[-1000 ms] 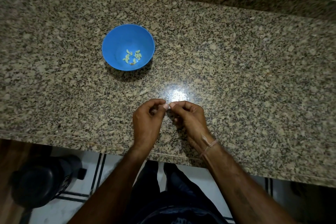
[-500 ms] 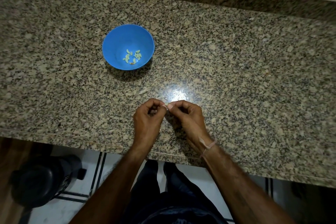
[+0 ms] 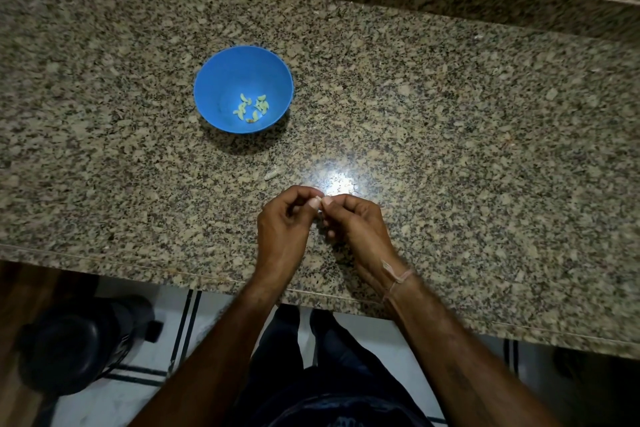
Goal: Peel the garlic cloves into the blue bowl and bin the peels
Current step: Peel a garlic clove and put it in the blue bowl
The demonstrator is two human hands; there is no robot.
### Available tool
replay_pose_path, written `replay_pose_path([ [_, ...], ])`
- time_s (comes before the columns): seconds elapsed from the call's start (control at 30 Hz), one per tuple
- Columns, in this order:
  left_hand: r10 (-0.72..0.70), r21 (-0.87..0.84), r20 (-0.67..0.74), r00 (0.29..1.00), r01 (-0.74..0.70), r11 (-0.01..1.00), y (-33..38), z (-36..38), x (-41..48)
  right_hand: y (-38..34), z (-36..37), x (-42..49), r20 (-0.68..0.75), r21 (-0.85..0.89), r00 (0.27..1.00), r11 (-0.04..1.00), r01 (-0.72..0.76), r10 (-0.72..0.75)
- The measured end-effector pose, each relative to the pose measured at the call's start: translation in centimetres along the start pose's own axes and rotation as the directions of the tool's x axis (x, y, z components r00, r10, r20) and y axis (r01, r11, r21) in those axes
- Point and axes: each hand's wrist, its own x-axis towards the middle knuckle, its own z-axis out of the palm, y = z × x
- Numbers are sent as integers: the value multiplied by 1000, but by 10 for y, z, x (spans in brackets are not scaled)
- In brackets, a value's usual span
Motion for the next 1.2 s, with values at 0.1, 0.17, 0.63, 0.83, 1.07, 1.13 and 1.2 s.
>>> replay_pose_path([
  [0.1, 19, -22, -5, 1000, -19, 1000, 1, -1, 0, -1, 1, -1, -8, -32, 1000, 999, 22, -22],
  [0.17, 21, -31, -11, 1000, -21, 999, 2, -3, 0, 0, 0, 0, -16, -52, 998, 997, 60, -61],
  [0.63, -11, -39, 27, 1000, 12, 999, 3, -6, 2, 4, 0, 4, -12, -91, 987, 983, 157, -159],
  [0.83, -124, -81, 10, 992, 125, 989, -3, -2, 1, 6, 3, 1, -9, 9, 995, 995, 95, -95],
  [1.07, -79, 175, -179, 981, 110, 978, -12, -2, 11, 9, -2, 3, -46, 84, 998, 995, 45, -41],
  [1.13, -33, 238, -172, 985, 74, 968, -16, -3, 11, 8, -4, 3, -57, 60, 997, 997, 50, -47],
  [1.2, 19, 268, -138, 990, 19, 963, -19, -4, 10, 9, -6, 4, -70, 16, 996, 998, 63, -61],
])
